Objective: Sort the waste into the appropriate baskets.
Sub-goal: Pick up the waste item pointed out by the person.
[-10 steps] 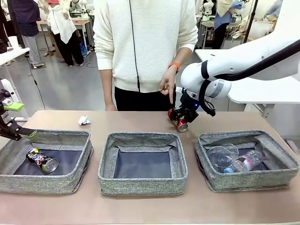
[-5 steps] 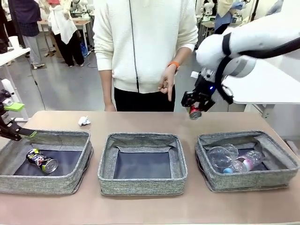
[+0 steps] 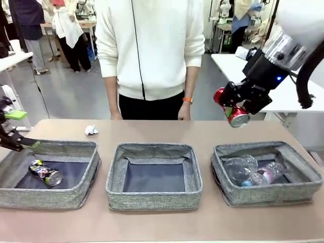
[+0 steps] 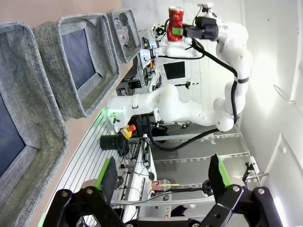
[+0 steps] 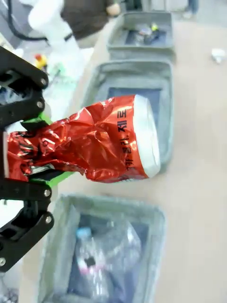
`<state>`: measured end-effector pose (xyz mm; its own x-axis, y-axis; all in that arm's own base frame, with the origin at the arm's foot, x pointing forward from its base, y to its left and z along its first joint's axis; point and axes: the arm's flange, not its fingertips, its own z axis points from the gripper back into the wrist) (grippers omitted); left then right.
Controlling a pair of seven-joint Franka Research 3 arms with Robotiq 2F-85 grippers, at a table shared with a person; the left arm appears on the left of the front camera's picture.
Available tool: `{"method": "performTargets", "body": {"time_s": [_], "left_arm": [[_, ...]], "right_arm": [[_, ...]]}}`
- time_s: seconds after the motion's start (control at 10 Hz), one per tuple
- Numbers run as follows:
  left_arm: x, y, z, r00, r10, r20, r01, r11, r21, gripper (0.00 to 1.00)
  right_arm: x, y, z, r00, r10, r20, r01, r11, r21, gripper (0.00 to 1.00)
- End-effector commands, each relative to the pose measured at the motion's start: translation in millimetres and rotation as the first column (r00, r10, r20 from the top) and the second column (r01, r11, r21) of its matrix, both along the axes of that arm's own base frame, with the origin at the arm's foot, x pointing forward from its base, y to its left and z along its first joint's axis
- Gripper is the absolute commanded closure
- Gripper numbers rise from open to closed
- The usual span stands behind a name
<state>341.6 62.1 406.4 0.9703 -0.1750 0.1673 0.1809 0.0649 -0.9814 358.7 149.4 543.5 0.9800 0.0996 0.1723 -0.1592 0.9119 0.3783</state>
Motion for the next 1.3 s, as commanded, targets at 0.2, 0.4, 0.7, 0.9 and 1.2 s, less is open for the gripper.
{"method": "performTargets", "body": {"time_s": [0.2, 0.4, 0.7, 0.9, 1.2], "left_arm": [[-2, 2, 4, 1.0, -0.009, -0.005, 0.009, 1.0, 0.0, 0.0], [-2, 2, 4, 1.0, -0.009, -0.005, 0.009, 1.0, 0.0, 0.0], [-2, 2, 4, 1.0, -0.009, -0.005, 0.009, 1.0, 0.0, 0.0], [-2, 2, 4, 1.0, -0.009, -0.005, 0.009, 1.0, 0.0, 0.0], [-2, 2, 4, 1.0, -0.009, -0.005, 0.009, 1.0, 0.0, 0.0]], "right_arm": [[-3, 2, -2, 1.0, 0.002, -0.001, -0.002, 1.0, 0.0, 0.75], [23, 107, 38, 0.975, 0.211, 0.072, -0.211, 0.977, -0.009, 0.75], [-4, 251, 147, 0.996, 0.049, -0.07, -0.05, 0.999, -0.012, 0.75], [-28, 286, 176, 0.987, 0.025, -0.157, -0.026, 1.0, -0.005, 0.75], [-43, 294, 205, 0.994, -0.077, -0.082, 0.07, 0.994, -0.08, 0.75]]}}
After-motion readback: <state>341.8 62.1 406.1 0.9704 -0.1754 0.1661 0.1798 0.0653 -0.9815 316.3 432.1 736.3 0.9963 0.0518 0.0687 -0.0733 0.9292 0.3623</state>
